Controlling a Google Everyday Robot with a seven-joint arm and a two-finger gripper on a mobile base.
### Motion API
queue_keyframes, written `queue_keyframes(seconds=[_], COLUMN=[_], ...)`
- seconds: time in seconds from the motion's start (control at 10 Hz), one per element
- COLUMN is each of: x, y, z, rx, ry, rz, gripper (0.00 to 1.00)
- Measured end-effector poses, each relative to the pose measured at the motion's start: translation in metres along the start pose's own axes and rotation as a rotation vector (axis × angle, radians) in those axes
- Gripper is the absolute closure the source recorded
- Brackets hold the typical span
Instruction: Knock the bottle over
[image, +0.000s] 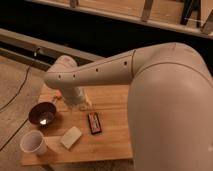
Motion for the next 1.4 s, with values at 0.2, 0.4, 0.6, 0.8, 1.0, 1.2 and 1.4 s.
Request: queue_keyframes(seconds=[0.2,0.4,0.6,0.8,1.0,1.2,1.4], x=[-0.004,-0.011,-0.023,-0.034,-0.039,-0.042,-0.043], y=[0.007,0.011,0.009,0.01,0.014,0.02,0.022], z=[0.003,0.006,0.01,0.014,0.021,0.027,0.033], rx=[-0.013,-0.027,-0.035,-0.035,-0.037,-0.043,-0.05], ry=[-0.001,-0.006,-0.017,-0.026,-0.021,-0.009,0.009], rz=[-0.012,-0.01,0.0,-0.008,-0.02,-0.034,-0.036], gripper=[0.62,0.79,0.98,1.0,1.0,1.0,1.0])
